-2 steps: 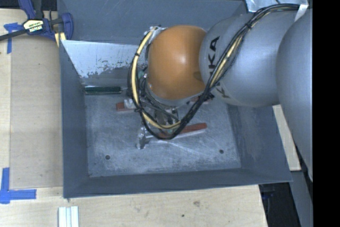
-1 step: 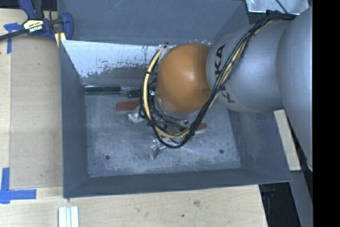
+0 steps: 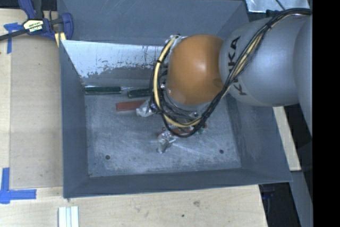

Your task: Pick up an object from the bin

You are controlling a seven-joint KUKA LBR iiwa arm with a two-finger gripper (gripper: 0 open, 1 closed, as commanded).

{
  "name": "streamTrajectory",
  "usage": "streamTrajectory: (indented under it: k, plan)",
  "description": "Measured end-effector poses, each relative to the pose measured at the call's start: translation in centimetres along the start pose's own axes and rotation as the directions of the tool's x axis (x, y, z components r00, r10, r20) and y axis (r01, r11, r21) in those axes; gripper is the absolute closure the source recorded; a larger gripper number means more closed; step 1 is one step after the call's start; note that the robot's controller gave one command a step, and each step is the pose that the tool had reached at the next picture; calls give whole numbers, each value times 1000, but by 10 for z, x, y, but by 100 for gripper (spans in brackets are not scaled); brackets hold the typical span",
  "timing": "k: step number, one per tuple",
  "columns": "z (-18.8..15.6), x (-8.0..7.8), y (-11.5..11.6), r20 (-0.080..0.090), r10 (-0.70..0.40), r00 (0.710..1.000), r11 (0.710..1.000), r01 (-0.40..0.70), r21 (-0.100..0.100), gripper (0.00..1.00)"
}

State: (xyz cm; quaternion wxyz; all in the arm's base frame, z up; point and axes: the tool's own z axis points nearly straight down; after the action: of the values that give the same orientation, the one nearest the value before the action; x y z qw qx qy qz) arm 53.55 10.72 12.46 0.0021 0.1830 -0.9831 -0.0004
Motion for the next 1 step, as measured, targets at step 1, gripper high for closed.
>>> streamTrajectory:
  k: [1]
  plan:
    - [-13,31,-41,5,20,1000,1000,-20,2,100]
